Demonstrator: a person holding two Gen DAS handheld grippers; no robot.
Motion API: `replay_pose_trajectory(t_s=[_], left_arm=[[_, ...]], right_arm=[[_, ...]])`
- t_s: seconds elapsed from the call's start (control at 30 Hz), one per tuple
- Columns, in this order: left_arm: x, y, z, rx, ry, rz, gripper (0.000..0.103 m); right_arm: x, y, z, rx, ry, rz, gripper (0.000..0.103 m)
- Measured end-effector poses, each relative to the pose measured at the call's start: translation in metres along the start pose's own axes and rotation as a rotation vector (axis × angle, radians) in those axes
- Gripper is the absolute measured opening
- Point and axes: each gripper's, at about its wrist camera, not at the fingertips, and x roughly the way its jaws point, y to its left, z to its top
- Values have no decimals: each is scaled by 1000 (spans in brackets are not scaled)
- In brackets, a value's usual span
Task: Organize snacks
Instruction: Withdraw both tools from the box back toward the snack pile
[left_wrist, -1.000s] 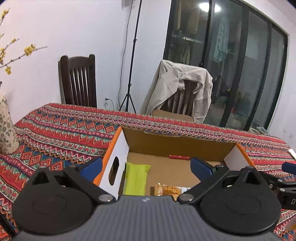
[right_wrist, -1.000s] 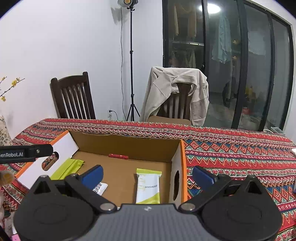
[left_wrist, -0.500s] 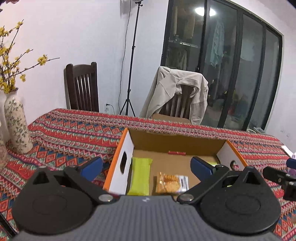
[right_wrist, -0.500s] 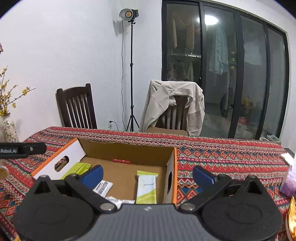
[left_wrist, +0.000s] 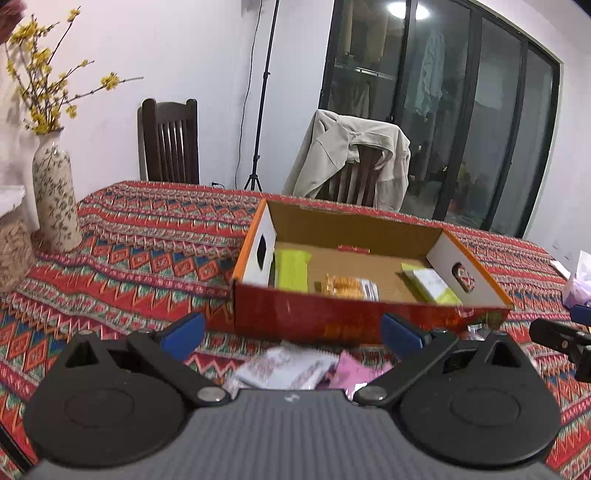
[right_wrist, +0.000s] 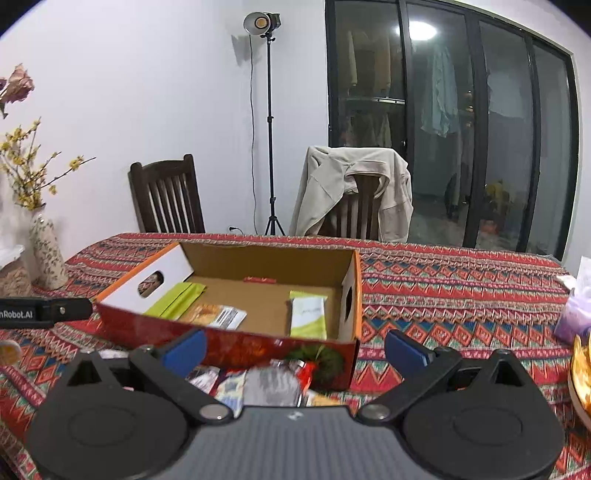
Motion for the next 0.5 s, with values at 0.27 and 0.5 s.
replay_pose_trajectory(t_s=[0.27,0.5], left_arm=[[-9,9,-35,23,10,-15,103],[-7,15,-48,16,15,-19,103]], right_arm=[[-14,14,-31,-8,33,8,103],[-17,20,-51,1,67,10,103]])
